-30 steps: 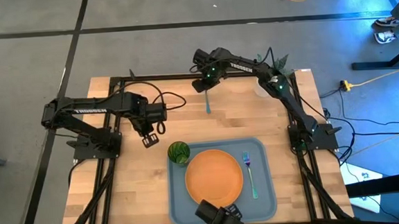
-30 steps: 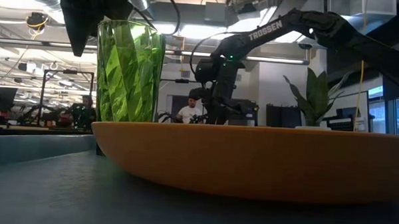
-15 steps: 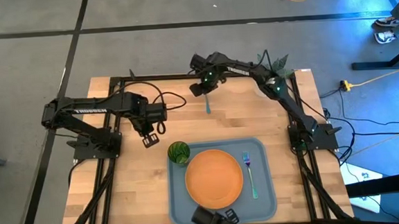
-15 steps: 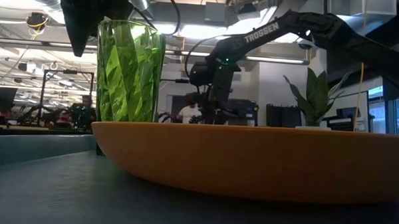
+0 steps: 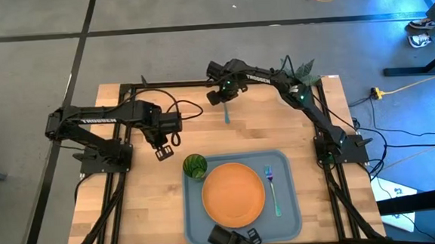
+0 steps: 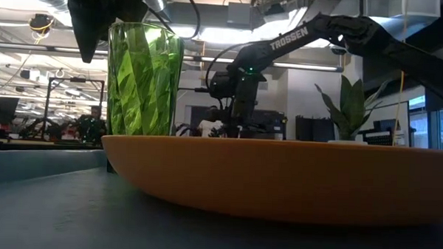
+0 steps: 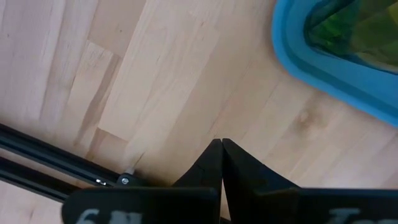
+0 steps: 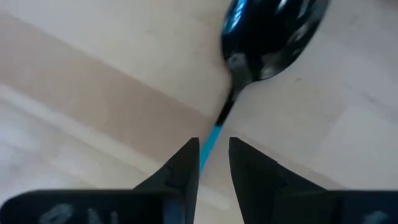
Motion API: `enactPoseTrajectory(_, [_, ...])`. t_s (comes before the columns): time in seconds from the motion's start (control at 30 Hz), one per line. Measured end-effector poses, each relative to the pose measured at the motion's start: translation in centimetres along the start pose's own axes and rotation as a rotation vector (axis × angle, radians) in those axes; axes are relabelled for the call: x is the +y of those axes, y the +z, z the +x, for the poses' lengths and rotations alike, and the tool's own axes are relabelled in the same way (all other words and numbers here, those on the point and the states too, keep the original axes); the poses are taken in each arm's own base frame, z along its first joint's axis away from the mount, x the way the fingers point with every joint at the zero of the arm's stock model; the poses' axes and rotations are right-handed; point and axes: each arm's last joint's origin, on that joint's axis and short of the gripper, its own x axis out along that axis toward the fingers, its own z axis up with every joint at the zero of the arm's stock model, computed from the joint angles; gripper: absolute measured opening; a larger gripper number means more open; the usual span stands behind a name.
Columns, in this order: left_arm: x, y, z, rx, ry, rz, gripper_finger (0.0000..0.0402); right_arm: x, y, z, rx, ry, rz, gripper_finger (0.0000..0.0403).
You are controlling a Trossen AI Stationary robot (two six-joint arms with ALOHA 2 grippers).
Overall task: Pick and place plate/cup/fork/spoon on tray
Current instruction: Put the blue spoon on the right side of the green fork on the gray serving tray
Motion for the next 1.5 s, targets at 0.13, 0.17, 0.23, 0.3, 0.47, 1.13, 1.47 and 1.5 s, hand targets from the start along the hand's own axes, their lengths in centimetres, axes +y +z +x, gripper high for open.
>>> enactPoseTrajectory(0.13, [0.0, 0.0, 0.0, 0.0, 0.0, 0.0, 0.0, 0.0, 0.0, 0.6, 0.017, 0.003, -0.005, 0.0092])
enactPoseTrajectory(0.17, [0.0, 0.0, 0.0, 0.0, 0.0, 0.0, 0.0, 0.0, 0.0, 0.7, 0.019, 0.002, -0.005, 0.0092])
enactPoseTrajectory(0.23, [0.0, 0.0, 0.0, -0.002, 0.0, 0.0, 0.0, 0.0, 0.0, 0.7, 0.017, 0.008, -0.007, 0.0092])
enactPoseTrajectory(0.3, [0.0, 0.0, 0.0, -0.003, -0.001, 0.0, 0.0, 0.0, 0.0, 0.6, 0.016, 0.013, 0.009, 0.0092])
enactPoseTrajectory(0.47, [0.0, 0.0, 0.0, -0.004, -0.001, 0.0, 0.0, 0.1, 0.0, 0.6, 0.029, 0.031, 0.012, 0.0092])
enactPoseTrajectory(1.13, [0.0, 0.0, 0.0, -0.004, -0.001, 0.024, 0.0, -2.8, 1.8, -3.6, 0.093, 0.097, -0.158, 0.0092])
enactPoseTrajectory(1.47, [0.0, 0.1, 0.0, -0.007, -0.003, 0.023, 0.0, -6.2, 3.9, -4.4, 0.048, 0.159, -0.272, 0.0092])
enactPoseTrajectory(1.5, [0.0, 0.1, 0.0, -0.007, -0.003, 0.024, 0.0, -6.4, 4.0, -4.4, 0.042, 0.161, -0.289, 0.0092])
